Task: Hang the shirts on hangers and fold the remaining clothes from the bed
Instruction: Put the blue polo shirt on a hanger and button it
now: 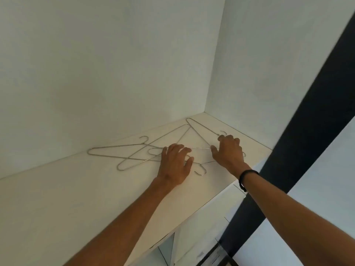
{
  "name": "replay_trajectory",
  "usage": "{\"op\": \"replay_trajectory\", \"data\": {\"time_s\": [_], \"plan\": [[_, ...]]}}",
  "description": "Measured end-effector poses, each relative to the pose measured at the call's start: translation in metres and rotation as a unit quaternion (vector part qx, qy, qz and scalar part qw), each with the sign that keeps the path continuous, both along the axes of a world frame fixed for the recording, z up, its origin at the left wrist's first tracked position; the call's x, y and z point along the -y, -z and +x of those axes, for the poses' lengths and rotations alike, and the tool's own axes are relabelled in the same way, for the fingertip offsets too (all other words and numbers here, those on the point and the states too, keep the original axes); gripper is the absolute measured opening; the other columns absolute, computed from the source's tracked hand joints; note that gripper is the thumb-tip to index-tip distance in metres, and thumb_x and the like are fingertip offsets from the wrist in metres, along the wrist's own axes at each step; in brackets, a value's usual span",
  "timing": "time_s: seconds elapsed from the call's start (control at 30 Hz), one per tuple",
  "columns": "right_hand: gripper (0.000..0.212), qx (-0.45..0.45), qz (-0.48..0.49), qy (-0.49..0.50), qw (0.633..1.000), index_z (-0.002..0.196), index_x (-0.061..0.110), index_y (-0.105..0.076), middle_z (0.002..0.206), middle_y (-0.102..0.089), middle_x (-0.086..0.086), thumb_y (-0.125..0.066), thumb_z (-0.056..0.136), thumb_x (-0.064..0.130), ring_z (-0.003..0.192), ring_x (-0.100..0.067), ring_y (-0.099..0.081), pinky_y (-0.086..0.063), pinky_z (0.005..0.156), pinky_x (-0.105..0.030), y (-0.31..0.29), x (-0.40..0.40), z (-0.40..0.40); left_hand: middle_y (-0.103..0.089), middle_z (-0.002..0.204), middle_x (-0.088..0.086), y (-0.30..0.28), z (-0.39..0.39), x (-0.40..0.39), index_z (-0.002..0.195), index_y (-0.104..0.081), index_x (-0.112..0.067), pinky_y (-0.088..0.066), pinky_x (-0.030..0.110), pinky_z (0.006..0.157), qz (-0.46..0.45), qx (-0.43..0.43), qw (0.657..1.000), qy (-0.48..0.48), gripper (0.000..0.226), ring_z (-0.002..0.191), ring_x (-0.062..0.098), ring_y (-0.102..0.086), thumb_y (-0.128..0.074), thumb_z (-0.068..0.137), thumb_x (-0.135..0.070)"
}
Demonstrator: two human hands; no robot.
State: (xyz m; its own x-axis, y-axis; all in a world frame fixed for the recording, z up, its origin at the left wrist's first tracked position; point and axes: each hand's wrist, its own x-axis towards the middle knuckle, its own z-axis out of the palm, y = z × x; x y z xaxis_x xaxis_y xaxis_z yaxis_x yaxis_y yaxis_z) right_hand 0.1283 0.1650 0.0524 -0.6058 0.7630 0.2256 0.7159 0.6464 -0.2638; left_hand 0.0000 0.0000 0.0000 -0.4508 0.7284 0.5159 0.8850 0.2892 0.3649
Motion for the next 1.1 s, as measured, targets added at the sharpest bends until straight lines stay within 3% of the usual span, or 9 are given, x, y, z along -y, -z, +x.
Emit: {"op": "replay_trajectory", "data": {"time_s": [0.1,0.2,0.43,0.63,0.8,1.0,1.1], "plan": [[0.064,0.016,-0.046,0.06,0.997,0.139,0.005,-0.046,0.132,-0.055,-0.021,-0.054,0.1,0.056,0.126,-0.04,-0.046,-0.046,0.096,-0.051,0.005,-0.017,0.004,-0.051,0.151,0.007,-0.003,0.02,-0.023,0.14,-0.058,-0.026,-0.017,0.06,0.123,-0.06,0.029,0.998,0.001,0.069,0.147,0.029,-0.036,-0.02,0.096,-0.063],[0.068,0.041,-0.044,0.059,0.996,0.138,0.009,-0.048,0.132,-0.055,-0.016,-0.053,0.098,0.063,0.125,-0.037,-0.047,-0.044,0.097,-0.047,0.01,-0.027,0.006,-0.028,0.167,0.008,0.0,0.03,-0.048,0.156,-0.037,-0.033,-0.002,0.059,0.124,-0.142,0.029,0.989,-0.011,0.082,0.157,0.029,-0.015,-0.003,0.091,-0.07],[0.069,-0.07,-0.038,0.057,0.995,0.151,0.021,-0.045,0.142,-0.051,-0.011,-0.059,0.096,0.059,0.132,-0.031,-0.042,-0.034,0.109,-0.045,0.036,-0.036,0.007,-0.018,0.17,0.004,0.005,0.024,-0.067,0.158,-0.028,-0.039,-0.006,0.06,0.124,-0.187,0.019,0.981,-0.043,0.064,0.158,0.028,-0.007,-0.02,0.102,-0.068],[0.089,-0.159,-0.082,0.057,0.982,0.156,0.022,-0.037,0.138,-0.054,-0.01,-0.075,0.084,0.06,0.13,-0.028,-0.045,-0.047,0.107,-0.047,0.042,-0.044,0.01,-0.012,0.172,0.002,0.002,0.024,-0.065,0.159,-0.024,-0.04,-0.006,0.059,0.124,-0.201,0.012,0.979,-0.039,0.071,0.159,0.026,-0.003,-0.018,0.098,-0.074],[0.102,-0.188,-0.112,0.07,0.973,0.156,0.02,-0.036,0.138,-0.052,-0.008,-0.08,0.076,0.065,0.129,-0.026,-0.049,-0.046,0.11,-0.048,0.041,-0.044,0.011,-0.017,0.171,0.002,0.005,0.024,-0.067,0.158,-0.027,-0.04,-0.01,0.059,0.124,-0.194,0.003,0.98,-0.041,0.076,0.158,0.027,-0.007,-0.01,0.094,-0.077],[0.085,-0.197,-0.09,0.052,0.975,0.145,0.026,-0.046,0.134,-0.055,0.001,-0.075,0.077,0.069,0.12,-0.023,-0.058,-0.051,0.1,-0.038,0.034,-0.034,0.013,-0.017,0.171,0.001,0.004,0.025,-0.069,0.158,-0.026,-0.041,-0.009,0.057,0.123,-0.194,0.009,0.98,-0.049,0.081,0.158,0.027,-0.007,-0.006,0.089,-0.078],[0.067,-0.213,-0.055,0.055,0.974,0.13,0.026,-0.051,0.106,-0.066,0.006,-0.07,0.084,0.07,0.094,-0.016,-0.064,-0.054,0.085,-0.034,0.029,-0.029,0.013,-0.018,0.17,0.005,0.005,0.025,-0.069,0.158,-0.028,-0.038,-0.008,0.059,0.123,-0.182,0.019,0.98,-0.08,0.082,0.158,0.029,-0.008,-0.005,0.09,-0.077]]}}
